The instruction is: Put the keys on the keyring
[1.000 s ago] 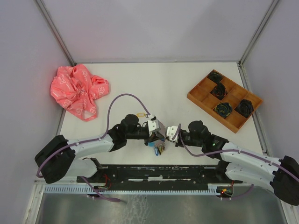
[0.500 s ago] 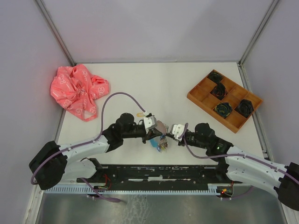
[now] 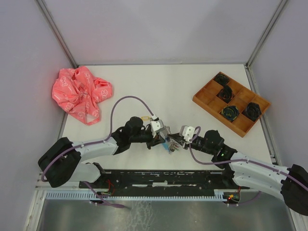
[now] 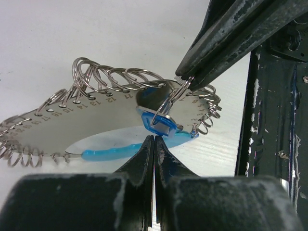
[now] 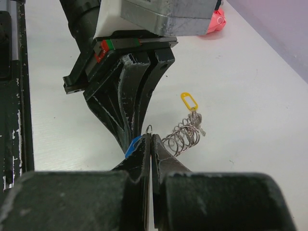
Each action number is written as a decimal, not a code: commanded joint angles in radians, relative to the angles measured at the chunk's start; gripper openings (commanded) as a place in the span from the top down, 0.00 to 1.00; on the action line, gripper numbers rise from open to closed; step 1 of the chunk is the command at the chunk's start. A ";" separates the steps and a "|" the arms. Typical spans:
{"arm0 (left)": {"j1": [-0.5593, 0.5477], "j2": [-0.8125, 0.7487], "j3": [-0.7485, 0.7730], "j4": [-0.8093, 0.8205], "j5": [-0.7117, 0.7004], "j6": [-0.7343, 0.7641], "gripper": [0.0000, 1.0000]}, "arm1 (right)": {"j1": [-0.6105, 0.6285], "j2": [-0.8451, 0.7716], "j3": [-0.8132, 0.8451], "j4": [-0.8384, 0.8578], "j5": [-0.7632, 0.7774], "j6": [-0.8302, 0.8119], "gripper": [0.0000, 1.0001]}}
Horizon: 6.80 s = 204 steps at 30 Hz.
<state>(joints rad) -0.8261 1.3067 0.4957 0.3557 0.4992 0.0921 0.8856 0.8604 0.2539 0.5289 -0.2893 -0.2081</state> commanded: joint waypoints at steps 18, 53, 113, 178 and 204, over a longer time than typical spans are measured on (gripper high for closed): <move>0.024 -0.265 -0.174 0.313 0.015 0.039 0.60 | -0.013 -0.034 0.055 -0.036 -0.075 -0.097 0.99; 0.089 0.017 0.027 0.173 0.370 0.198 0.75 | -0.055 -0.053 0.101 -0.124 -0.207 -0.142 0.99; -0.088 -0.012 0.062 -0.058 -0.165 -0.188 0.48 | -0.059 -0.120 0.095 -0.549 0.257 0.672 0.00; 0.043 -0.412 -0.294 0.259 -0.176 -0.132 0.39 | -0.069 0.499 0.780 -1.194 0.018 0.519 0.97; -0.164 -0.104 -0.212 0.416 -0.242 0.185 0.29 | -0.070 0.493 0.915 -1.352 0.012 0.483 0.96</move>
<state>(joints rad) -0.9745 1.1736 0.2314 0.6647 0.2646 0.2184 0.8154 1.3735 1.1126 -0.8322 -0.2615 0.2714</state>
